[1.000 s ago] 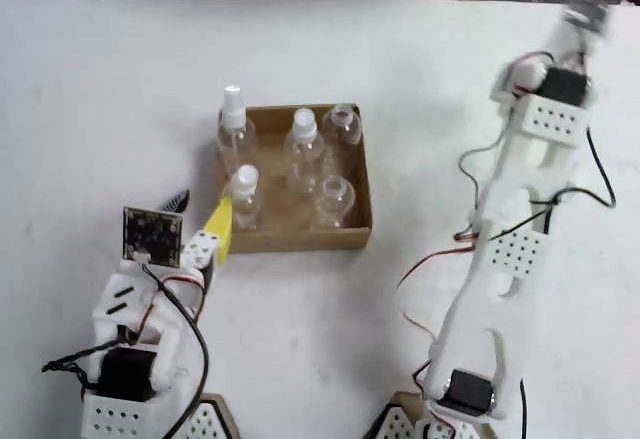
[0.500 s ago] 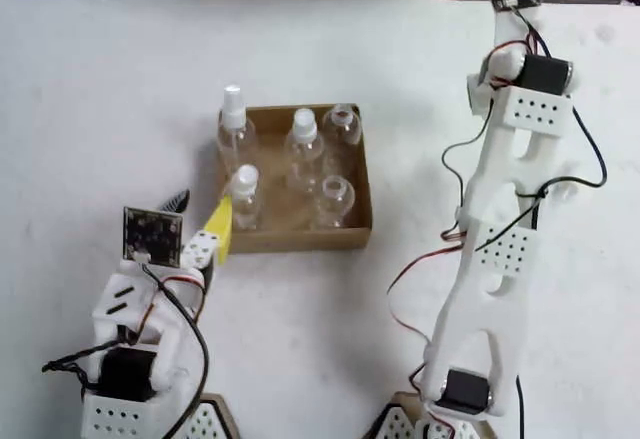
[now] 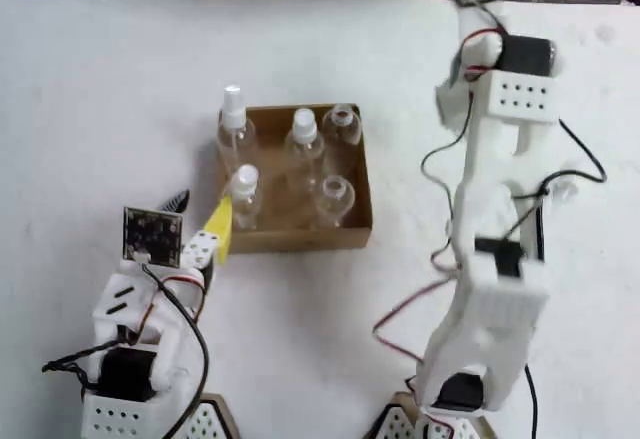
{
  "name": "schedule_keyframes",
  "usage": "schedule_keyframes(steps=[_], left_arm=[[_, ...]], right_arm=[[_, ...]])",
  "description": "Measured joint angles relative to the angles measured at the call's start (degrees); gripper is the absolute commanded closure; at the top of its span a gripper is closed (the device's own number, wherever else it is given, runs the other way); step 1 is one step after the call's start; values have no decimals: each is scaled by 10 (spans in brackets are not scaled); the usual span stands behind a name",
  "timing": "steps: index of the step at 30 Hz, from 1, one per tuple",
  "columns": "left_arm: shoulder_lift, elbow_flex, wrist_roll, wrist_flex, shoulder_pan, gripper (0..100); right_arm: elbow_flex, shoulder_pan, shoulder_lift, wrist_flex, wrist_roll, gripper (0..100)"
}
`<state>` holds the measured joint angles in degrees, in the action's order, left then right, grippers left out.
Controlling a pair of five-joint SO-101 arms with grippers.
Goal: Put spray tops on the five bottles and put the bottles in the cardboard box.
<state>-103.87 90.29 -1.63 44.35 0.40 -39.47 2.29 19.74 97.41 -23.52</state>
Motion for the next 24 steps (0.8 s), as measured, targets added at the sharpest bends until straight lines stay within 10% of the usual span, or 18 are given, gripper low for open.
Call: schedule_keyframes(steps=[13, 24], left_arm=[[0, 0, 0, 0, 0, 823], [0, 0, 0, 0, 0, 823]], right_arm=[[683, -24, -426, -457, 0, 983], [710, -30, -327, -571, 0, 983]])
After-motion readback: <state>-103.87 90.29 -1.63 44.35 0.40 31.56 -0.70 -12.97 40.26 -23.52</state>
